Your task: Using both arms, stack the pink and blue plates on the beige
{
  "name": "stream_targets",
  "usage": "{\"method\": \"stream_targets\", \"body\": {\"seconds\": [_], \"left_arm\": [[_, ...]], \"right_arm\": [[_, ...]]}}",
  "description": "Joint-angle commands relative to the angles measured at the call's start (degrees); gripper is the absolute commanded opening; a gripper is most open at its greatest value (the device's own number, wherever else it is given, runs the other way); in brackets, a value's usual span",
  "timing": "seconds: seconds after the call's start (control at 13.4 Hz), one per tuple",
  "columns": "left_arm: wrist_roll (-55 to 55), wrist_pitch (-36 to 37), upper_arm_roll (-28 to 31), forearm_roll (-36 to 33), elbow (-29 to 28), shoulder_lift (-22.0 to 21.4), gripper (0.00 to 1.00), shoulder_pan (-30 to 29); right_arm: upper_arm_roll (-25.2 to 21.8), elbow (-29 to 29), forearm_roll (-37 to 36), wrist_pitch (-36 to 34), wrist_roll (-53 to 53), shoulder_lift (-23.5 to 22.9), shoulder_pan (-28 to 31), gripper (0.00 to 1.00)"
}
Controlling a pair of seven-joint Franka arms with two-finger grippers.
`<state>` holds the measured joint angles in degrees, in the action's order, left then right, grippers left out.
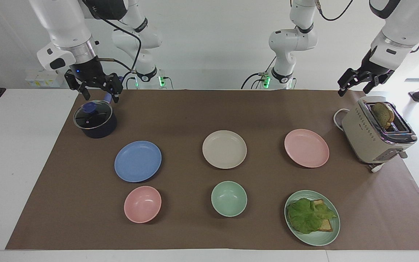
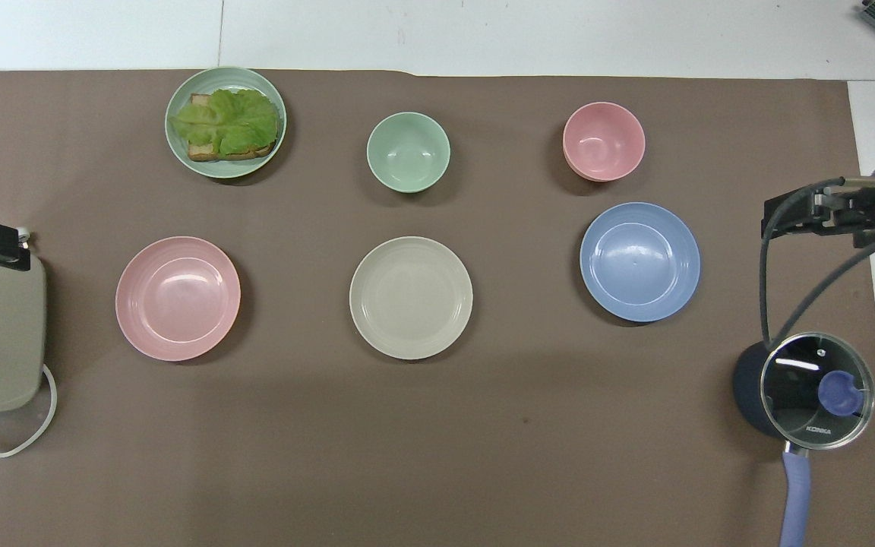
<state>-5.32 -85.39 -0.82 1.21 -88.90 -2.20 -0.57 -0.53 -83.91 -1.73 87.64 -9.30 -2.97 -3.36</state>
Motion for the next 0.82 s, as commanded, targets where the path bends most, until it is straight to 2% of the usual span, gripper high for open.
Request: {"method": "stream_targets", "body": {"seconds": [0.0,0.37,0.6,0.74], "left_arm": [[-0.13,0.31,-0.14,-0.59,0.22,-0.09,1.0,-0.31],[-0.13,0.32,-0.14,-0.68,-0.31,-0.35,1.0,-0.49],[-0.04,-1.35,-0.14,-0.68,-3.29,-0.71,1.0,-2.24],[0.13,-5.64,-0.06,-0.86,-8.1,-0.79,1.0,-3.64]], "right_arm": [[-0.18,-0.73,0.93,-0.36,1.65,0.86,0.64,1.0],[-0.26,-0.73,0.93,-0.45,1.31,0.86,0.64,1.0],[-0.26,-0.73,0.93,-0.36,1.39,0.86,0.72,1.0],[-0.26,-0.82,0.93,-0.36,1.39,0.86,0.72,1.0]]}}
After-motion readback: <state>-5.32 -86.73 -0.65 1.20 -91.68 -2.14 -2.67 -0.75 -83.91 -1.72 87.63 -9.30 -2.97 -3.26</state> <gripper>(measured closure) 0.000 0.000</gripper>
